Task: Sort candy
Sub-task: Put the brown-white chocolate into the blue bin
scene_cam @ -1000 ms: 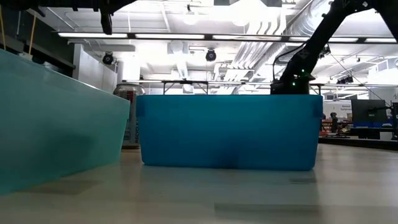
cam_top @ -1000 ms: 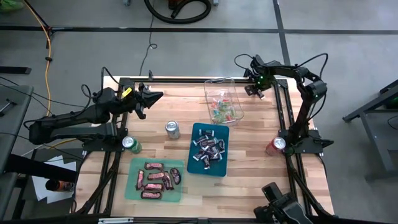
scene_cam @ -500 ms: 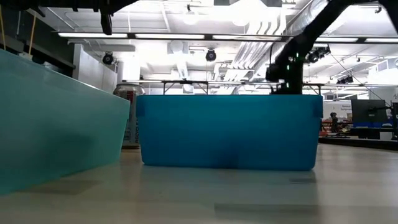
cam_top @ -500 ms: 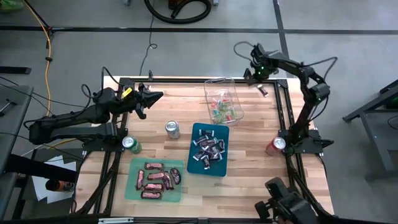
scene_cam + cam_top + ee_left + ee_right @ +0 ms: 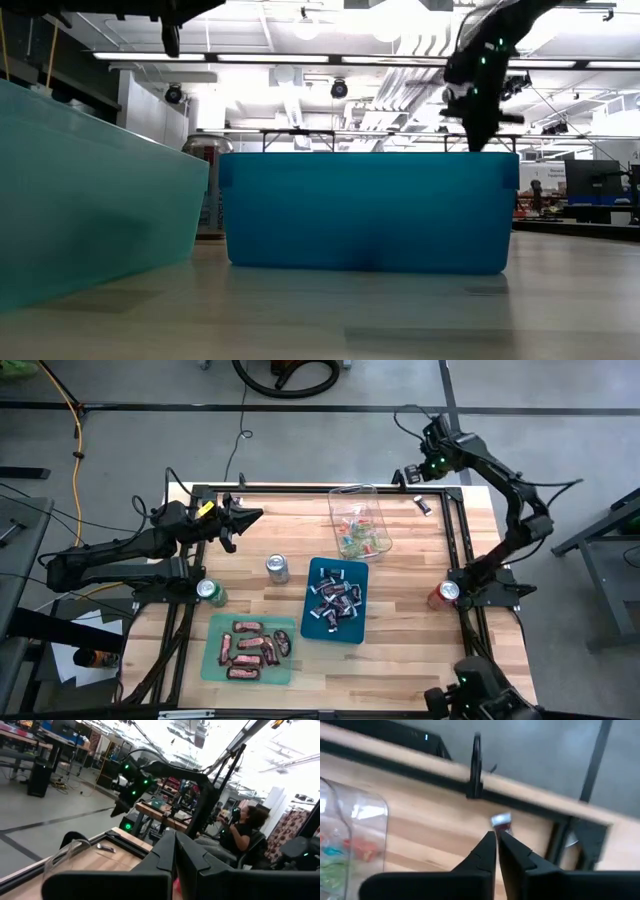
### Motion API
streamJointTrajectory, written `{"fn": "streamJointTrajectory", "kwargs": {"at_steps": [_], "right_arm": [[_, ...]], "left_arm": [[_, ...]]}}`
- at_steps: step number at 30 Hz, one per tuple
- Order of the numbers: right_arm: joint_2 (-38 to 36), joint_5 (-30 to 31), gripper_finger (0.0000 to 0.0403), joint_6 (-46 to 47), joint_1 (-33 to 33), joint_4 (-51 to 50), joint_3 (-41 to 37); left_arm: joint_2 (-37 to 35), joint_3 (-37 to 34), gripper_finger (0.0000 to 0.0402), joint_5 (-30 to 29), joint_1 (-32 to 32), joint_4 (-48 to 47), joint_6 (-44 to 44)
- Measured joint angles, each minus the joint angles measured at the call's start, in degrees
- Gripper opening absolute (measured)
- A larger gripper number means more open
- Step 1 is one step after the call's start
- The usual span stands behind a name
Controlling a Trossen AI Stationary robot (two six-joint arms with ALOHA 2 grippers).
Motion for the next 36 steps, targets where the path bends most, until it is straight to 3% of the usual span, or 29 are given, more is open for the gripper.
{"fn": "streamJointTrajectory", "kwargs": {"at_steps": [4, 8, 13, 17, 22, 31, 34, 36], "right_arm": [[2.70, -1.60, 0.0048, 2.42, -1.50, 3.06, -5.65], [6.81, -1.54, 0.0108, 6.63, -2.58, 5.59, -9.71], [12.56, -1.52, 0.0180, 6.03, -2.59, 7.87, -10.09], [16.05, -1.53, 0.0205, 4.96, -2.63, 9.49, -9.42], [19.54, 2.52, 0.0209, -0.29, -2.61, 9.93, -8.49], [23.15, 2.01, 0.0205, -5.67, -2.70, 10.96, -8.06], [24.40, -0.16, 0.0170, -7.73, -2.73, 10.55, -7.91], [24.71, -0.96, 0.0116, -7.88, -2.48, 10.52, -7.96]], "left_arm": [[0.00, 0.00, 0.0000, 0.00, 0.00, -0.97, -0.69], [0.00, 0.00, 0.0000, 0.00, 0.00, -1.08, -1.03], [0.00, 0.00, 0.0000, -0.98, 0.00, -1.06, -1.03], [0.00, 0.00, 0.0000, -1.71, 0.00, -1.06, -1.10], [0.00, 0.00, 0.0000, -2.29, 0.00, -1.05, -2.08], [0.00, 0.00, 0.0000, -4.02, -0.01, -1.03, -2.60], [0.00, 0.00, 0.0000, -4.13, -0.02, -1.03, -2.94], [0.00, 0.00, 0.0000, -4.13, -0.01, -1.03, -3.90]]}}
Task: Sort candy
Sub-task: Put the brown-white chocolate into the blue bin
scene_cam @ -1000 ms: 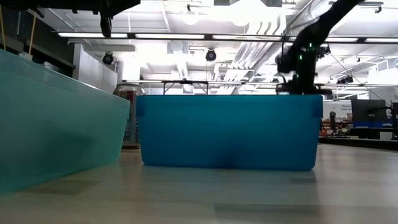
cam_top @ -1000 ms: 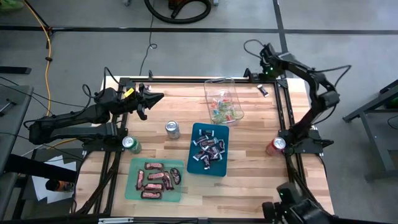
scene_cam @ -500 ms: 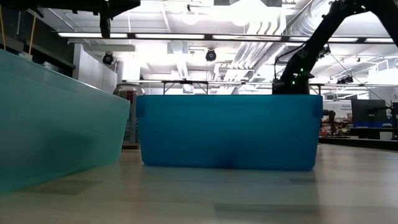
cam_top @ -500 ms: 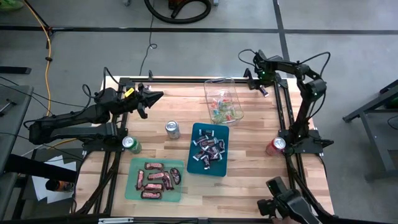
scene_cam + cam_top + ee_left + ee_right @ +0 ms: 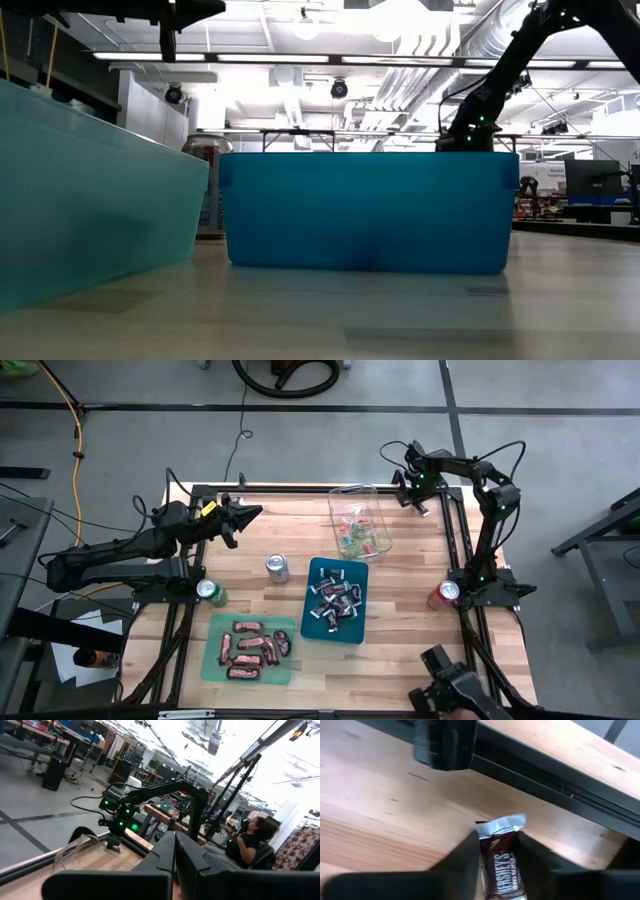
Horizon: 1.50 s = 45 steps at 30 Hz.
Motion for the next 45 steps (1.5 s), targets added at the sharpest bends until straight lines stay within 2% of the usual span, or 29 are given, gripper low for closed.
{"fn": "streamJointTrajectory", "kwargs": {"at_steps": [2, 4, 9, 14, 19, 25, 29, 36, 41, 45], "right_arm": [[-0.05, 0.10, 0.0046, -0.03, 0.38, 0.05, -0.17], [-0.12, -1.01, 0.0024, -0.02, 0.77, 0.18, -0.29], [-2.87, 0.35, 0.0005, -0.96, 2.81, 0.11, -1.17], [-8.61, -5.05, 0.0001, -0.16, 4.13, -1.96, -1.56], [-16.89, -5.14, 0.0000, 0.36, 5.61, -3.15, -1.40], [-30.33, -15.07, 0.0000, 2.68, 9.75, 0.57, -1.33], [-38.02, -20.03, 0.0000, 3.59, 16.03, 7.22, -1.22], [-44.20, -20.33, 0.0000, 7.20, 31.08, 20.26, -1.16], [-44.37, -15.96, 0.0000, 8.78, 40.66, 24.76, -1.16], [-44.37, -12.96, 0.0000, 9.09, 44.66, 24.61, -1.16]], "left_arm": [[0.00, 0.01, 0.0000, 0.00, -0.01, 0.00, -0.24], [0.00, 0.00, 0.0000, 0.00, -0.01, 0.00, -0.24], [0.00, 0.00, 0.0000, 0.03, -0.01, 0.02, -0.26], [0.00, 0.00, 0.0000, 0.26, -0.03, 0.04, -0.24], [0.00, 0.00, 0.0000, 0.26, -0.03, 0.04, -0.19], [0.00, 0.00, 0.0000, 0.31, -0.03, 0.04, 0.27], [0.00, 0.00, 0.0000, 0.46, -0.03, 0.04, 1.94], [0.00, 0.00, 0.0000, 2.29, -0.01, 0.07, 4.84], [0.00, 0.00, 0.0000, 5.57, -0.01, 0.08, 4.84], [-0.02, 0.00, 0.0000, 6.82, -0.01, 0.63, 4.77]]}}
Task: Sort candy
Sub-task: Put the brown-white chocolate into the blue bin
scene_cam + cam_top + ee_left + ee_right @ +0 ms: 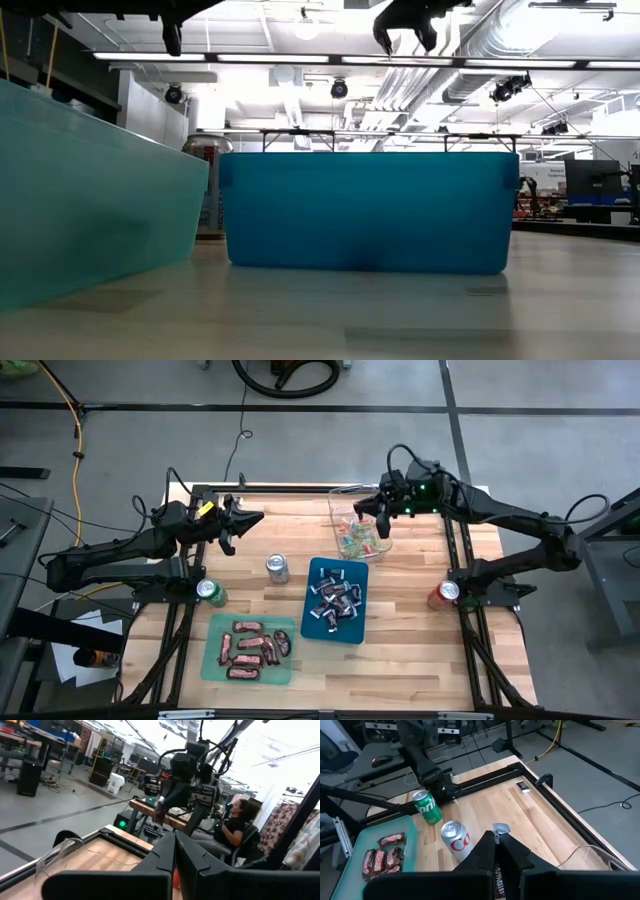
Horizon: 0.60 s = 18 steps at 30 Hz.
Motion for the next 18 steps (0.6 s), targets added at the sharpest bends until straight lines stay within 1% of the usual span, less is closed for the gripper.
{"fn": "streamJointTrajectory", "kwargs": {"at_steps": [4, 8, 10, 12, 14, 18], "right_arm": [[-0.20, 0.10, 0.0000, 0.66, 2.15, 0.00, 0.02], [0.18, -5.80, 0.0000, 6.04, 5.31, 0.07, 0.10], [0.95, -6.96, 0.0000, 7.86, 8.51, -0.05, 0.11], [2.16, -6.95, 0.0000, 7.25, 12.67, -0.03, 0.11], [3.90, -5.11, 0.0000, 6.01, 16.47, 0.66, 0.11], [9.69, -4.21, 0.0000, 4.50, 21.03, 2.45, 1.57]], "left_arm": [[0.00, 0.00, 0.0000, -0.43, 0.02, 0.09, 0.04], [0.00, 0.00, 0.0000, -0.47, 0.01, 0.22, -0.30], [0.00, 0.00, 0.0000, -0.48, 0.02, 0.22, -0.31], [0.02, 0.00, 0.0000, -0.69, 0.01, 0.22, -0.57], [0.02, 0.00, 0.0000, -1.28, 0.02, 0.26, -1.63], [0.02, 0.00, 0.0000, -2.29, 0.00, 0.24, -1.99]]}}
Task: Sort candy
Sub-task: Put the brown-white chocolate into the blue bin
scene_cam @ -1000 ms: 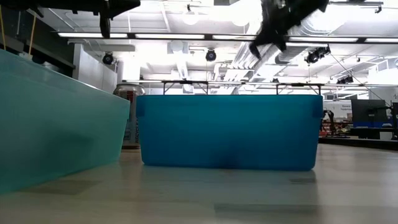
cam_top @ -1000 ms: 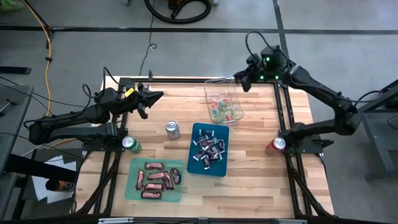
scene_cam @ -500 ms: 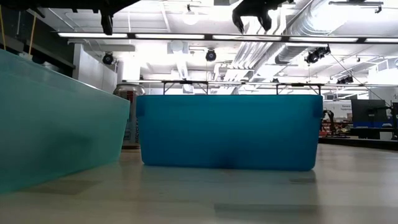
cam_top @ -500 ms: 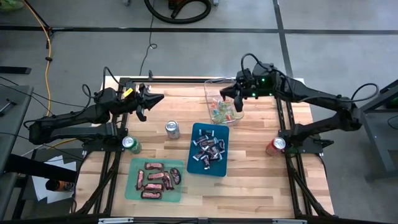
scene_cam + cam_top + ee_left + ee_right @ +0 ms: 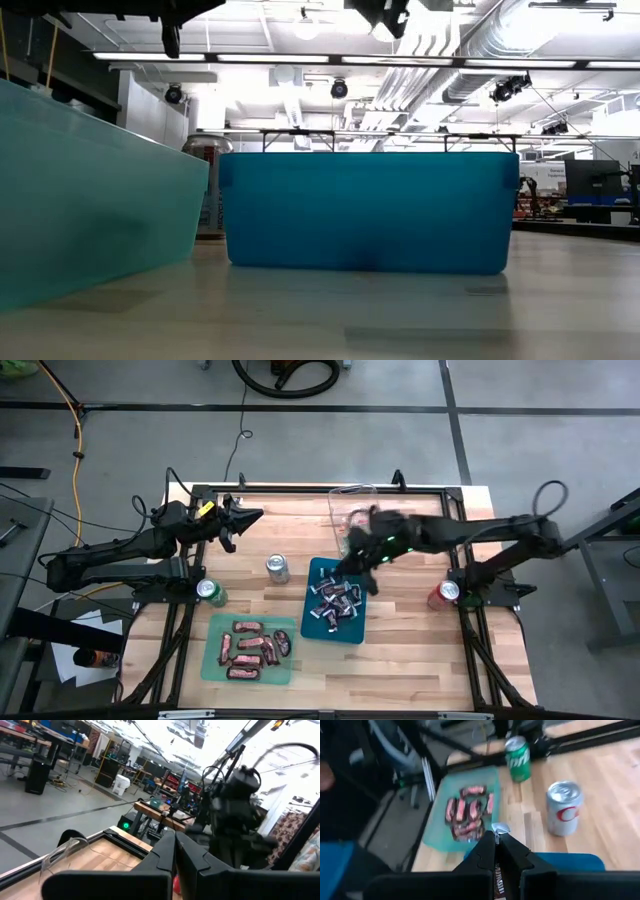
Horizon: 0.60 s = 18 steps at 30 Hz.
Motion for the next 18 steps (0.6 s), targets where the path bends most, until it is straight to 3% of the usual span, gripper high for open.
{"fn": "streamJointTrajectory", "kwargs": {"at_steps": [5, 11, 18], "right_arm": [[9.73, 0.01, 0.0000, -10.71, 2.24, -10.33, 5.86], [20.31, 0.56, 0.0000, -21.31, 2.25, -19.83, 6.33], [30.27, 6.20, 0.0000, -26.47, 2.30, -18.17, 6.28]], "left_arm": [[0.00, 0.00, 0.0000, -0.05, 0.00, -0.02, 0.00], [0.00, 0.00, 0.0000, -0.21, 0.00, -0.12, -0.02], [0.00, 0.00, 0.0000, -0.22, 0.00, -0.28, 0.02]]}}
